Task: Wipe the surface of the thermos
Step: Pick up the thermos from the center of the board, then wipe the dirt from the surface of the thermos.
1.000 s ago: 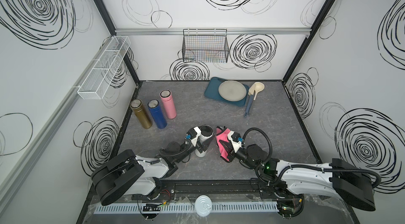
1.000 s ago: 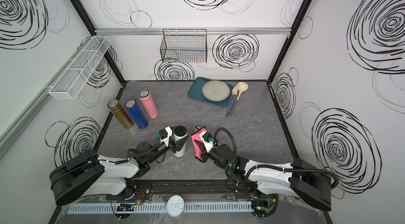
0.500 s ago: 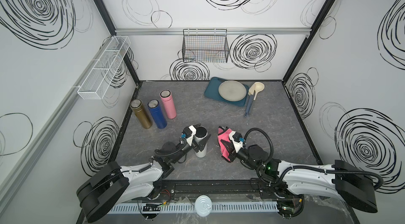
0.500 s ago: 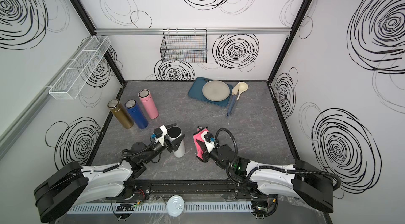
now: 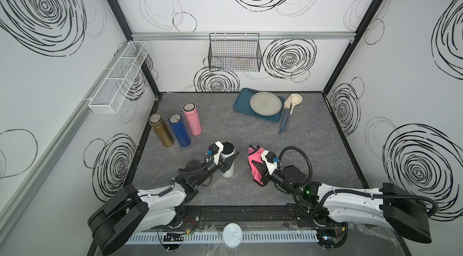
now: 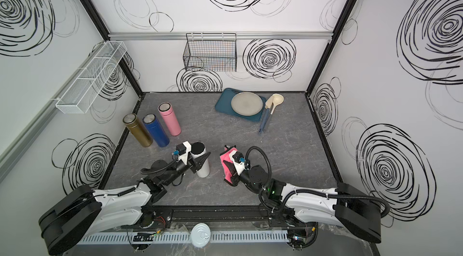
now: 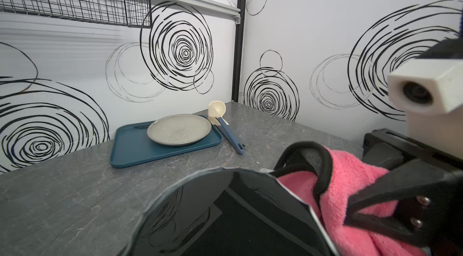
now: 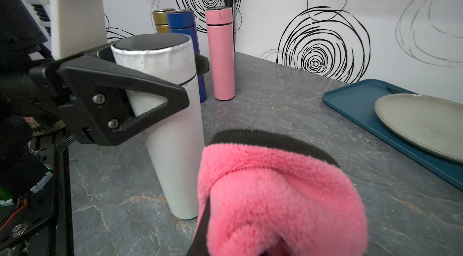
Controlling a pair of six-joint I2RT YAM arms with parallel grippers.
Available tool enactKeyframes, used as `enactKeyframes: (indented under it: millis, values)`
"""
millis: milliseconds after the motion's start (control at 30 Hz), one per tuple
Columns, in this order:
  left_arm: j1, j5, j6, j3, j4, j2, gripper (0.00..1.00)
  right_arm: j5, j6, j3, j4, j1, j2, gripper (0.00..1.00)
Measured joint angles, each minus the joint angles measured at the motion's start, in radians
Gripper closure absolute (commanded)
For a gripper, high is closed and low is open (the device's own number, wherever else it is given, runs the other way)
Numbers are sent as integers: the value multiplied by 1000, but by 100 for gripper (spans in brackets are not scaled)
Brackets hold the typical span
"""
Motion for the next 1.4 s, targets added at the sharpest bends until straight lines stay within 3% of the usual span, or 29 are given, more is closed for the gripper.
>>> enactKeyframes:
  millis: [67, 367, 533, 700, 1067, 1133, 1200, 1267, 1400]
  values:
    - [3, 1, -2, 1, -2, -1, 100, -8, 0, 1, -1, 0, 1, 100]
    - [7, -76, -137, 123, -127, -1, 100, -87, -19, 126, -4, 23, 82, 100]
    - [7, -109, -249, 252, -204, -1, 100, -101, -29, 197, 71, 24, 234, 100]
    - [14, -123, -271, 291, -270, -2, 100, -93, -8, 142, 160, 28, 379, 100]
    - [-44, -140, -272, 291, -301, -50, 100, -37, -13, 190, 112, 35, 210, 100]
    - [-58, -145, -267, 291, -302, -50, 100, -30, 2, 190, 122, 29, 192, 95]
    - [-66, -151, -259, 291, -305, -50, 100, -29, 23, 177, 150, 25, 196, 92]
    - [-72, -151, -250, 291, -315, -48, 100, -27, 42, 151, 199, 25, 219, 100]
    - [-75, -157, -231, 290, -342, -29, 100, 21, 65, 87, 280, 44, 298, 100]
